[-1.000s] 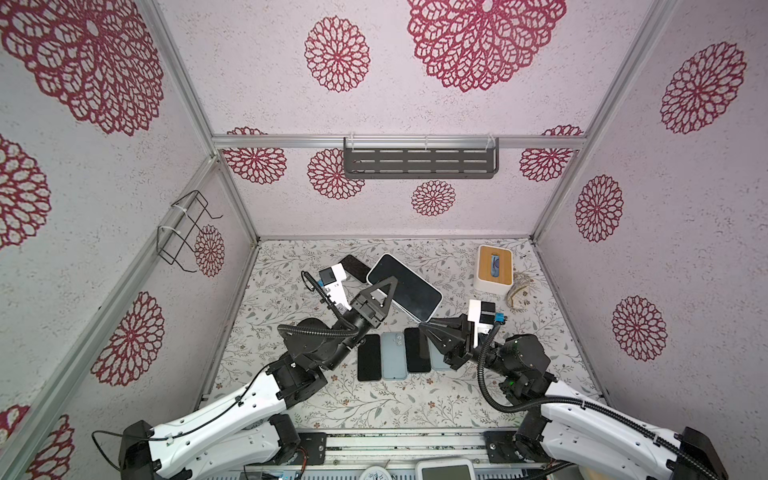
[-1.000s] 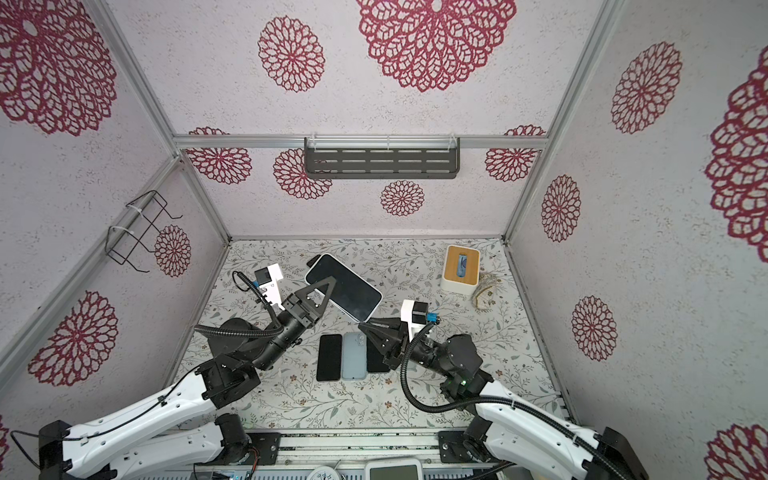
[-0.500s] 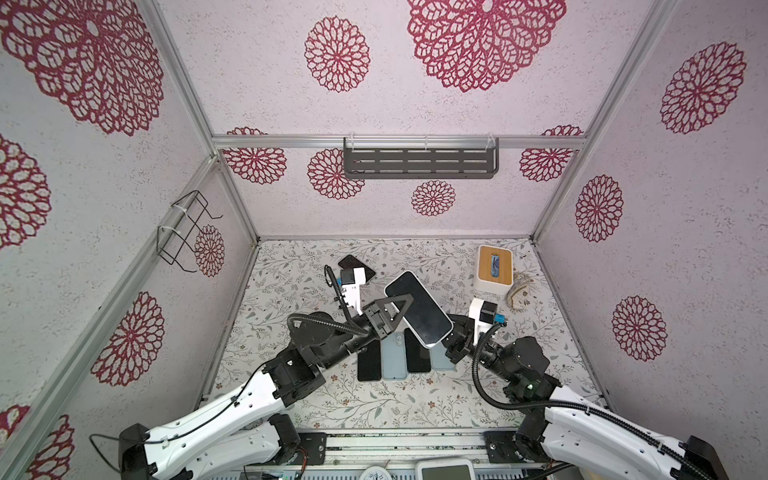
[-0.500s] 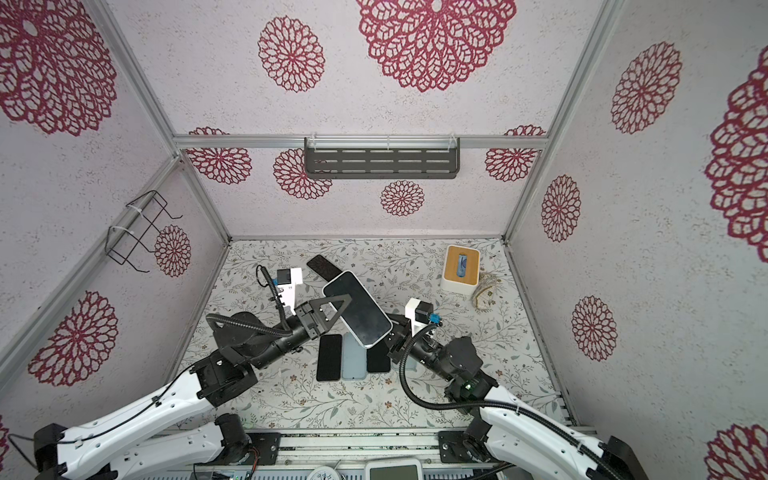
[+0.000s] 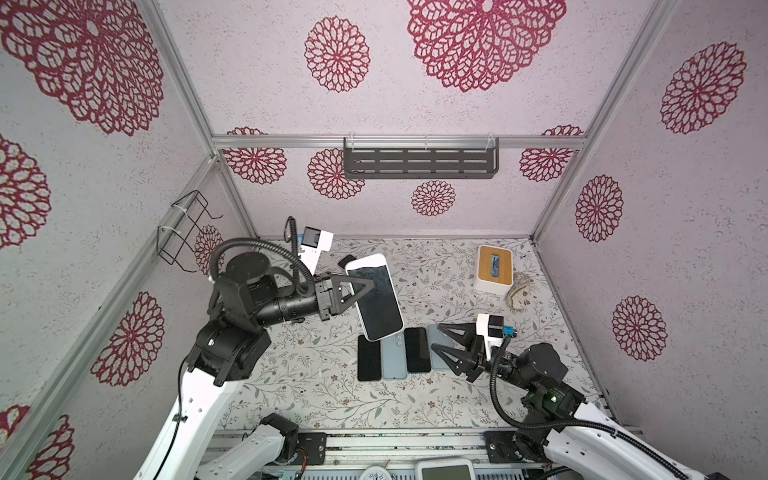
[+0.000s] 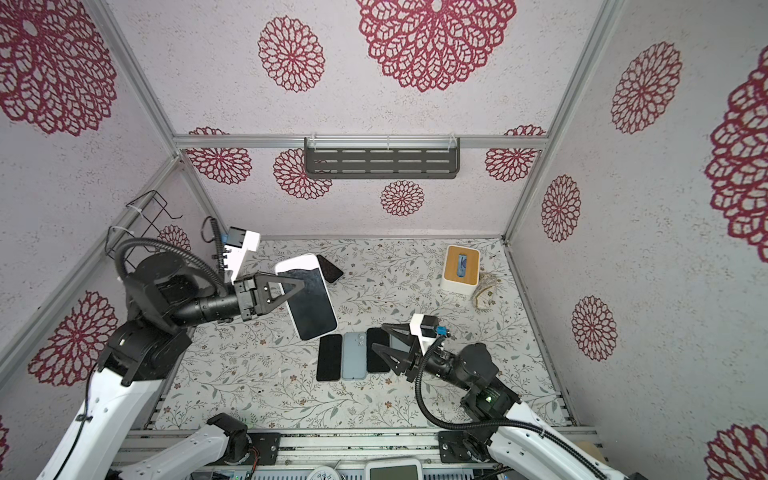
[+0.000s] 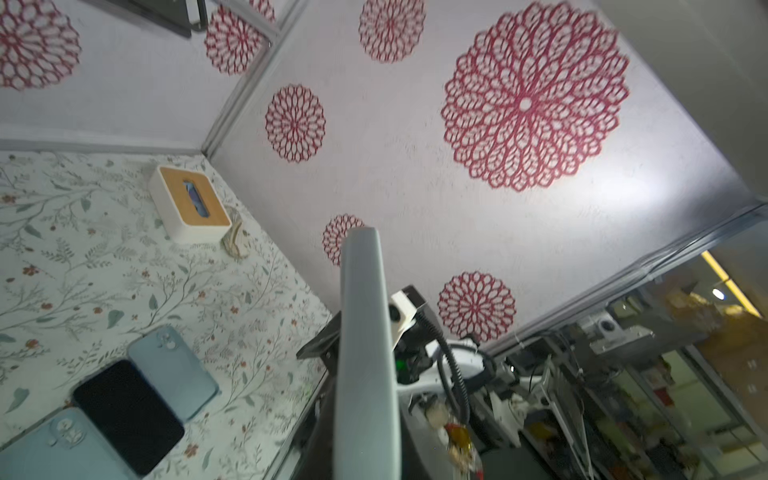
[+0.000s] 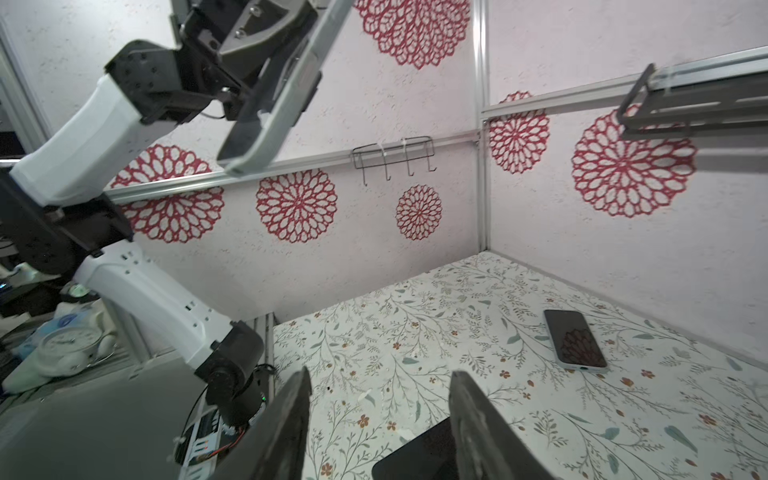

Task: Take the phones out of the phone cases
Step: 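Move the right gripper back to grip the phone's edge nearest the robot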

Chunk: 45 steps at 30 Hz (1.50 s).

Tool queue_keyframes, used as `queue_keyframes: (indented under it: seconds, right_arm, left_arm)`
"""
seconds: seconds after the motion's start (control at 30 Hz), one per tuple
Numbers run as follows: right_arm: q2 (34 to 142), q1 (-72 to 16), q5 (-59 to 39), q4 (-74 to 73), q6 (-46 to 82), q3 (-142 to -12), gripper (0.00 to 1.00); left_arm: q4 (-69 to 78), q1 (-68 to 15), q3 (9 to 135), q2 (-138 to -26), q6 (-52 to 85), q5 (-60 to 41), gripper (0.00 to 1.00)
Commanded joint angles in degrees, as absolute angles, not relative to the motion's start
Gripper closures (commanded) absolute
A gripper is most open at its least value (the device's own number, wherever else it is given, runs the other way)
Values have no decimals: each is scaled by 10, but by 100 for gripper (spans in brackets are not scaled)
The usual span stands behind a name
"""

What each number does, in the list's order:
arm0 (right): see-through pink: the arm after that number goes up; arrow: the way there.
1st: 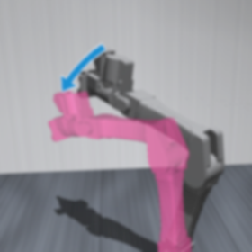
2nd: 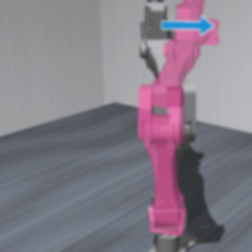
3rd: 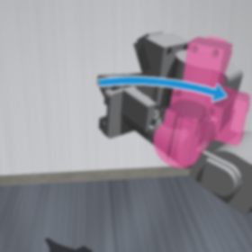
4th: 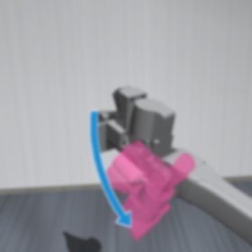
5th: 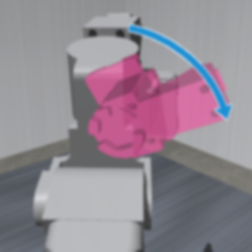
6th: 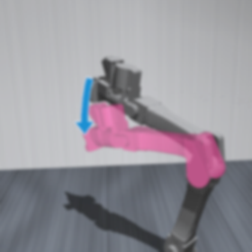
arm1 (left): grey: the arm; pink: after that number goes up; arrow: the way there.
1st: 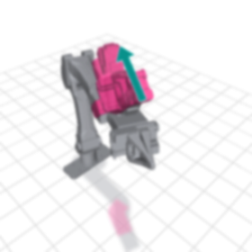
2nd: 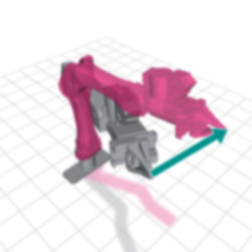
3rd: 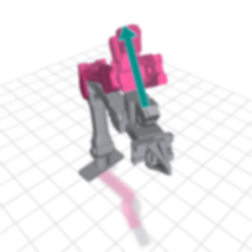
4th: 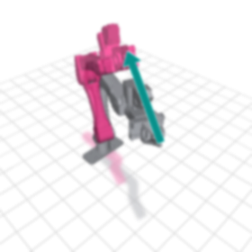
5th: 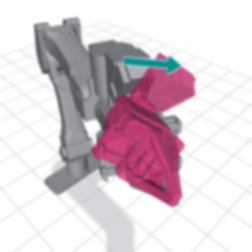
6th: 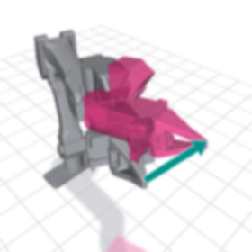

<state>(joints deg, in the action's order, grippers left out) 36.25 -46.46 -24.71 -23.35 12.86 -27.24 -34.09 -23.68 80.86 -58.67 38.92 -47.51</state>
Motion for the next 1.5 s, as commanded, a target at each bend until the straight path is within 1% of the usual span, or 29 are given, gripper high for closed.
queue_keyframes:
  seconds: [0.0,0.07,0.23,0.4,0.57,0.77,1.0,1.37,1.47]
  right_arm:
    - [403,-456,-347,-172,104,-330,42]
    - [425,-454,-369,-163,96,-346,42]
    - [494,-454,-435,-171,89,-379,43]
    - [527,-453,-469,-202,93,-388,44]
    - [540,-454,-493,-215,99,-396,45]
    - [552,-458,-503,-218,100,-404,47]
    - [569,-469,-501,-224,96,-415,48]
    - [582,-475,-503,-218,86,-437,52]
    - [587,-477,-503,-219,85,-441,54]
  left_arm:
    - [-521,-232,857,-640,206,-542,100]
    - [-545,-232,871,-654,175,-541,100]
    - [-510,-244,869,-671,150,-578,100]
    - [-539,-276,880,-675,89,-552,100]
    - [-550,-280,878,-679,69,-529,100]
    - [-518,-289,869,-664,72,-510,100]
    - [-467,-301,851,-649,85,-511,100]
    - [-462,-314,849,-650,87,-497,100]
    - [-455,-317,848,-651,91,-498,100]
